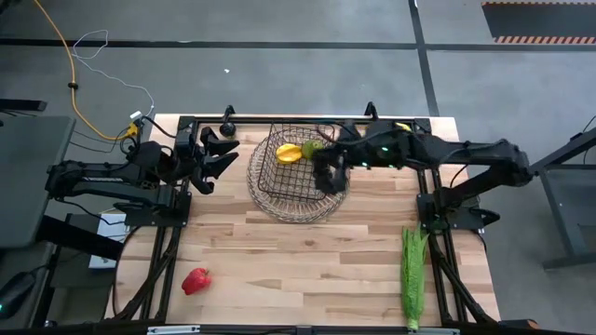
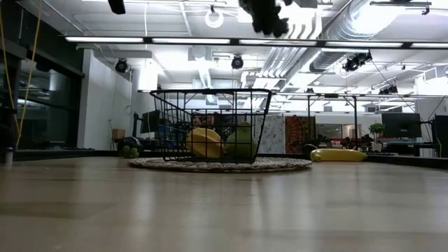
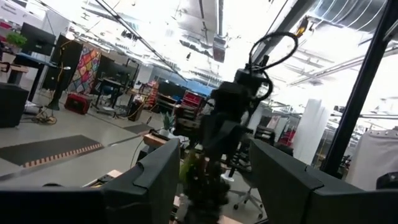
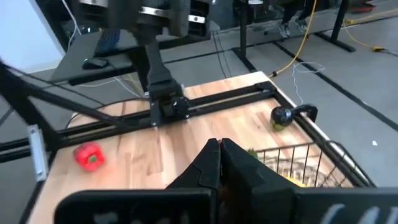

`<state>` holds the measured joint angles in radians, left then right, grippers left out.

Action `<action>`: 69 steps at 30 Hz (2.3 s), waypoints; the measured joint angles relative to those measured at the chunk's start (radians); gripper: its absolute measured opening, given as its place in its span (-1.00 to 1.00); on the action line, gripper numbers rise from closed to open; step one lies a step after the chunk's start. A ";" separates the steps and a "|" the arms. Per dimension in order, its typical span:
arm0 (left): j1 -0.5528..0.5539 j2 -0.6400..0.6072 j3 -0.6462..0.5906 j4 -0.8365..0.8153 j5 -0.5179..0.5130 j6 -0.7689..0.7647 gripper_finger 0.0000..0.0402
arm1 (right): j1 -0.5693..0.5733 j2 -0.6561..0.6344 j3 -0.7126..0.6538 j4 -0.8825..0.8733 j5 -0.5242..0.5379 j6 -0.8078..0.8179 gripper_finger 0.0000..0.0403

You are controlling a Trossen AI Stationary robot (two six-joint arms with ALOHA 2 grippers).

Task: Build produce basket
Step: Put the grapes into the wire basket, then put the bell pepper into the wire basket

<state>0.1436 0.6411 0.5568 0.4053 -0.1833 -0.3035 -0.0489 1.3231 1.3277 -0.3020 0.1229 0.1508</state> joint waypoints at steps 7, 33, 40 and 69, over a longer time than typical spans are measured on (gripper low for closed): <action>0.000 0.000 0.000 0.003 0.000 0.000 -0.10 | -0.094 0.136 0.000 0.092 -0.067 -0.029 -1.00; 0.000 0.000 0.000 0.003 -0.001 0.000 -0.10 | -0.218 0.360 0.000 -0.108 -0.074 -0.029 -1.00; 0.000 0.000 0.000 -0.012 -0.008 0.001 -0.10 | -0.219 0.360 0.000 -0.135 -0.075 -0.040 -1.00; 0.000 0.000 0.000 -0.024 -0.014 0.001 -0.10 | -0.233 0.358 0.000 -0.135 0.002 0.025 -0.34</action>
<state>0.1435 0.6411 0.5568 0.3813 -0.1974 -0.3027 -0.2817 1.6815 1.3273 -0.4370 0.1246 0.1757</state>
